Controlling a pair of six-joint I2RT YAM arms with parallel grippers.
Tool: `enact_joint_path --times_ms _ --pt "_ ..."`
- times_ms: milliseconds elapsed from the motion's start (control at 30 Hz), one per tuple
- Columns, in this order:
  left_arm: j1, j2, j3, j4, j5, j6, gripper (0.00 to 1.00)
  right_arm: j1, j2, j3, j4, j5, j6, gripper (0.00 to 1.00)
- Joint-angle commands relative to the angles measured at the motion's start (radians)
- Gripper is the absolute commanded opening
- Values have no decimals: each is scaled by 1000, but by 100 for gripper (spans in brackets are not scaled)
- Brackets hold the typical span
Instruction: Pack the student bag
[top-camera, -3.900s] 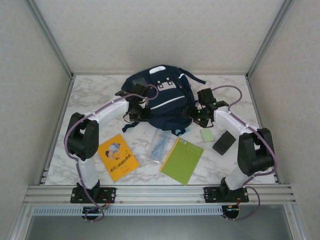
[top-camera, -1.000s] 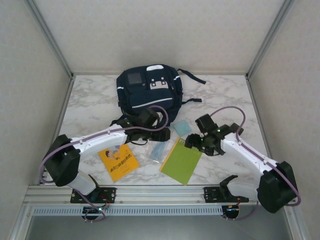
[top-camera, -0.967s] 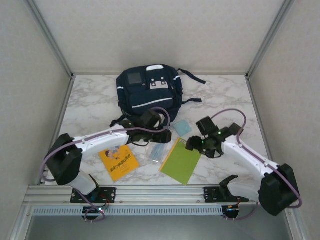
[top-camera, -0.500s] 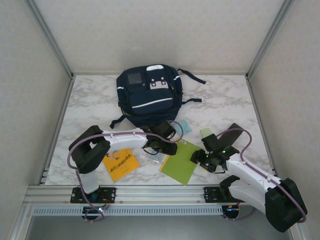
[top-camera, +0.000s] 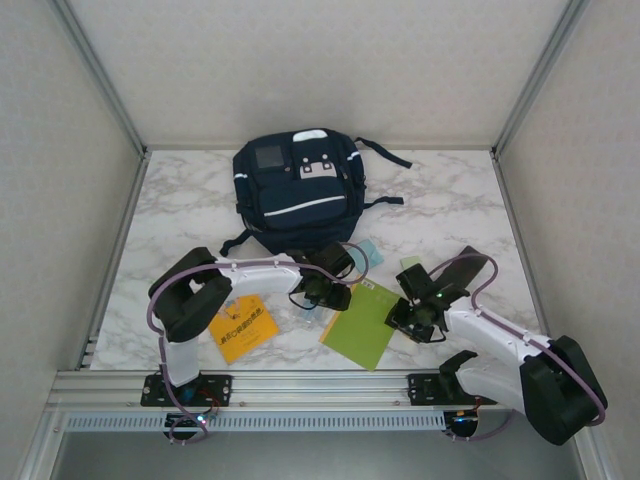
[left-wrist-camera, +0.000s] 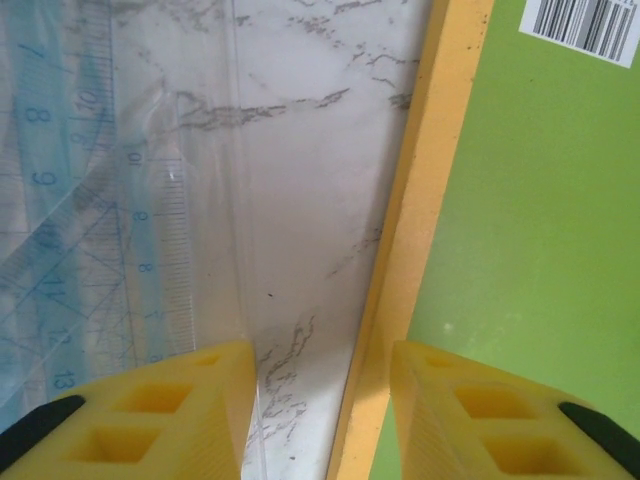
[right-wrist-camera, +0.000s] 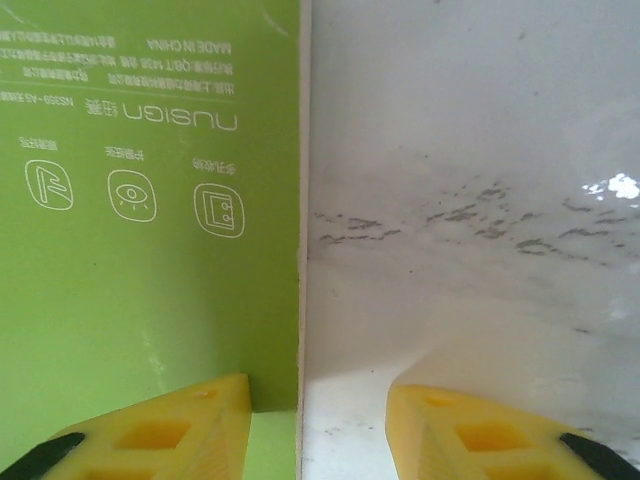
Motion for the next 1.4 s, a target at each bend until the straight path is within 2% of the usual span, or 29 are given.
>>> enact_joint_path --times_ms 0,200,367,533,733,967,1067,1200,1367 --pt "-3 67 2 7 12 -4 39 46 55 -44 355 -118 16 40" --pt "-4 63 3 3 32 -2 38 56 8 -30 353 -123 38 44" --pt "-4 80 14 -3 49 4 37 77 56 -25 387 -123 57 46" --pt "-3 79 14 -10 46 6 36 122 67 56 321 -78 48 43" --pt "4 83 14 -10 50 1 36 125 89 104 228 -53 43 40" --pt "8 92 15 -10 64 6 35 125 153 96 325 -92 37 36" --pt "11 101 21 -11 71 7 35 126 128 102 354 -113 32 32" --pt "14 109 26 -15 78 6 34 126 78 146 307 -129 14 26" --pt "18 111 29 -15 86 6 33 125 73 145 350 -160 16 26"
